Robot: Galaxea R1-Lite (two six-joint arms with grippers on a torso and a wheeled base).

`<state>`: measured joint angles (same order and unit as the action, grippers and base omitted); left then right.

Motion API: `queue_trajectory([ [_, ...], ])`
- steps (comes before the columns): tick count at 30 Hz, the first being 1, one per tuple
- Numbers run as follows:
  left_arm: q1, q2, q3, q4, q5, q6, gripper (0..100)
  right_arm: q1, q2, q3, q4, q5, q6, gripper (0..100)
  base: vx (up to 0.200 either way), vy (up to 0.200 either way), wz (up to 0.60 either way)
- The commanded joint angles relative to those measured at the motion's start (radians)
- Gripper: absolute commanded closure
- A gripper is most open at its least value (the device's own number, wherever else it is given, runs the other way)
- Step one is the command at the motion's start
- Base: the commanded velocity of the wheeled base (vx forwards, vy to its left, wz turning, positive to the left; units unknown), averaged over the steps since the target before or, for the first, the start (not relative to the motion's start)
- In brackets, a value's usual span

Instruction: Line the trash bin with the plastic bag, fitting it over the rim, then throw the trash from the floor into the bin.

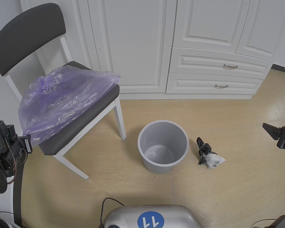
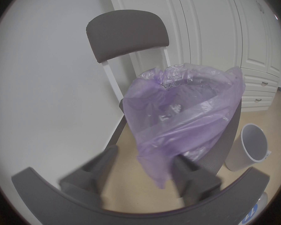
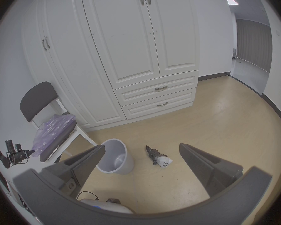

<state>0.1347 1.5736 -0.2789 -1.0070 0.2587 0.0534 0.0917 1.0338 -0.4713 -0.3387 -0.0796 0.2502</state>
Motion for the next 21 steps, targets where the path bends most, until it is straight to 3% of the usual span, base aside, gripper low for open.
queue_trajectory([
  [1,-0.006,0.002,0.004,-0.001,-0.001,-0.001,100,0.0,0.0,0.008,-0.002,0.001,0.0,0,0.0,0.0,0.0],
  [8,-0.003,0.011,0.026,-0.024,-0.079,-0.006,100,0.002,0.026,0.01,-0.003,0.0,0.0,0,0.0,0.0,0.0],
  [12,0.016,-0.003,0.058,-0.131,-0.21,-0.033,100,0.013,0.035,0.014,-0.006,0.0,-0.002,0,0.0,0.0,0.0],
  [16,-0.003,-0.049,0.09,-0.223,-0.246,-0.063,100,0.022,0.038,0.022,-0.029,-0.002,-0.008,0,0.0,0.0,0.0],
  [21,-0.193,-0.224,0.133,-0.254,-0.269,-0.078,100,0.111,0.04,0.037,-0.071,-0.014,-0.002,0,0.0,0.0,0.0],
])
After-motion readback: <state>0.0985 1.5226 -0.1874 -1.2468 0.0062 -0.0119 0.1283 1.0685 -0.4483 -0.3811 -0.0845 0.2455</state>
